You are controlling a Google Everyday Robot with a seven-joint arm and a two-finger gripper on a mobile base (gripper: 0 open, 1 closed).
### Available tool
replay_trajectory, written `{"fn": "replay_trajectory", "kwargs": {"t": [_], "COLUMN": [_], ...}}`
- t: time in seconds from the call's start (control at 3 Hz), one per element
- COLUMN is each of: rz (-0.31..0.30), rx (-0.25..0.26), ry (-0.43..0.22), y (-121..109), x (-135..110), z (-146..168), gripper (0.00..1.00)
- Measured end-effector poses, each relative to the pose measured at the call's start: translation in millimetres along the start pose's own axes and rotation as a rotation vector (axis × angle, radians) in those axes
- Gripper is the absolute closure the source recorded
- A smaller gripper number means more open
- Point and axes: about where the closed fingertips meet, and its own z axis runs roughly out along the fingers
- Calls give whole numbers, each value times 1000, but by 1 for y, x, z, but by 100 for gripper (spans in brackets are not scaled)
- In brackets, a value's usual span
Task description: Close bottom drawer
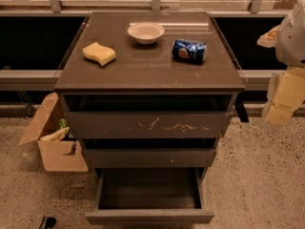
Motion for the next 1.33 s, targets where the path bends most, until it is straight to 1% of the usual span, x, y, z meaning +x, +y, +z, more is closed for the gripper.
{"fn": "replay_trajectory", "kwargs": {"t": [0.33, 0.67, 1.0, 1.33], "rz": [0, -30, -64, -90], "rx": [0, -50, -135, -219], "ry": [0, -73, -174, -251], "y": [0, 11, 37, 65], "x": [0, -9, -24, -41], "z": [0, 39, 104, 157], "gripper": [0, 0, 0, 0]}}
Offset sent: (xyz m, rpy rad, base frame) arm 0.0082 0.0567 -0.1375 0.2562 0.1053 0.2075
